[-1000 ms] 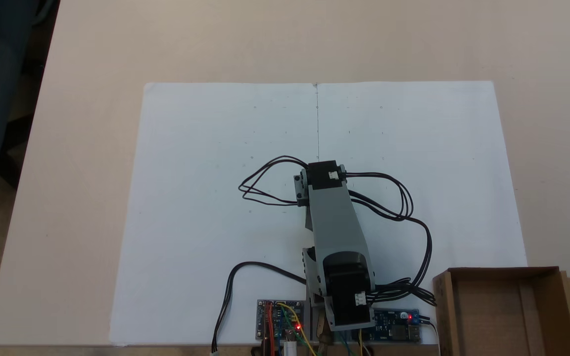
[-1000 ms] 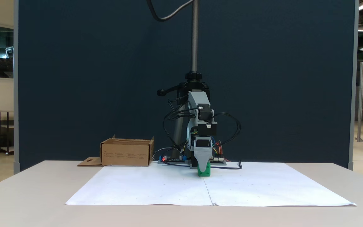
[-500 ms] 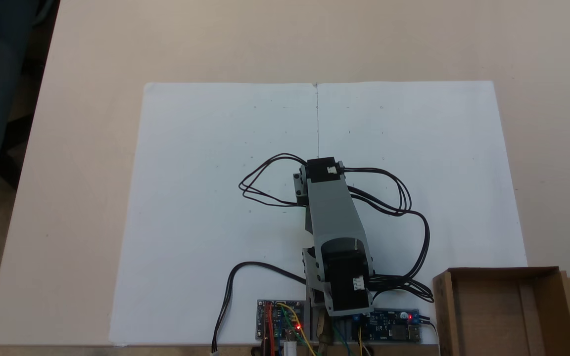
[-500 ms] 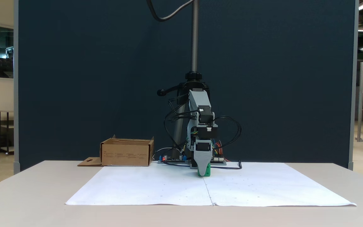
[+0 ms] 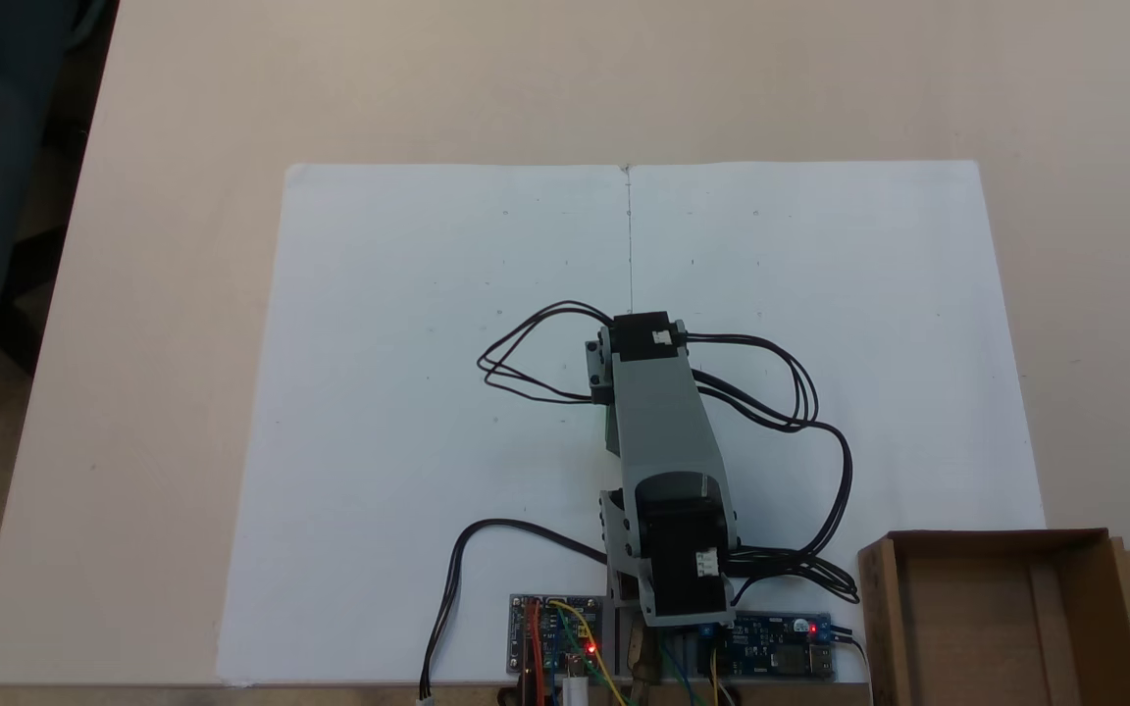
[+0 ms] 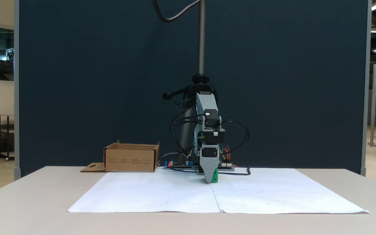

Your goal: Grasp a green dice and put it in the bin.

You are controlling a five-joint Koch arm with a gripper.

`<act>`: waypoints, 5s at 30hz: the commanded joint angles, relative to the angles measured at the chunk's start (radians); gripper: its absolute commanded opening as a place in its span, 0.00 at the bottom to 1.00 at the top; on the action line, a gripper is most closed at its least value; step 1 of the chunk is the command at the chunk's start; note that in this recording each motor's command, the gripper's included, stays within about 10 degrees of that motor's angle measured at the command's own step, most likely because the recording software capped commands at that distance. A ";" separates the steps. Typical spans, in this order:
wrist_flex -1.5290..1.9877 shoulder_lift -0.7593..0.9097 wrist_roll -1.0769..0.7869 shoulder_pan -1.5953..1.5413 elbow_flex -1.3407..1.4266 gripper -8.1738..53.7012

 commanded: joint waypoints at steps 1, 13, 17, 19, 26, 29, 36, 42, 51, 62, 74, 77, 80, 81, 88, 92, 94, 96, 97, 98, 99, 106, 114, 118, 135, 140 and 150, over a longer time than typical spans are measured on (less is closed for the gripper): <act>-0.028 0.009 -0.058 -0.006 -0.005 0.59; -0.052 0.009 -0.057 -0.009 -0.003 0.45; -0.063 0.009 -0.055 -0.020 -0.003 0.44; -0.064 0.011 -0.054 -0.038 -0.003 0.41; -0.118 0.017 -0.049 -0.061 -0.002 0.33; -0.229 0.061 -0.054 0.052 -0.008 0.33; -0.506 0.029 -0.176 0.514 -0.267 0.33; -0.497 -0.163 -0.244 0.847 -0.623 0.33; -0.342 -0.242 -0.313 1.316 -0.927 0.33; 0.244 -0.216 -0.534 1.715 -1.104 0.33; 0.164 -0.428 -0.704 1.888 -1.092 0.33; 0.126 -0.474 -0.721 1.905 -1.092 0.33; 0.098 -0.502 -0.724 1.911 -1.092 0.33; 0.091 -0.508 -0.724 1.911 -1.092 0.33; 0.094 -0.538 -0.721 1.924 -1.085 0.72; 0.084 -0.540 -0.719 1.924 -1.086 0.72; 0.060 -0.537 -0.715 1.922 -1.088 0.72; 0.014 -0.531 -0.687 1.921 -1.094 0.72; -0.011 -0.531 -0.646 1.910 -1.106 0.72; -0.028 -0.529 -0.594 1.898 -1.132 0.72; -0.037 -0.531 -0.535 1.885 -1.173 0.72; -0.037 -0.426 -0.388 1.635 -1.285 0.72; -0.040 -0.324 -0.299 1.284 -1.279 0.72; -0.040 -0.282 -0.279 1.081 -1.227 0.81; -0.484 0.051 -0.279 0.322 -0.557 0.84; -0.670 0.140 -0.281 0.187 -0.443 0.84; -0.971 0.357 -0.279 0.193 -0.123 0.83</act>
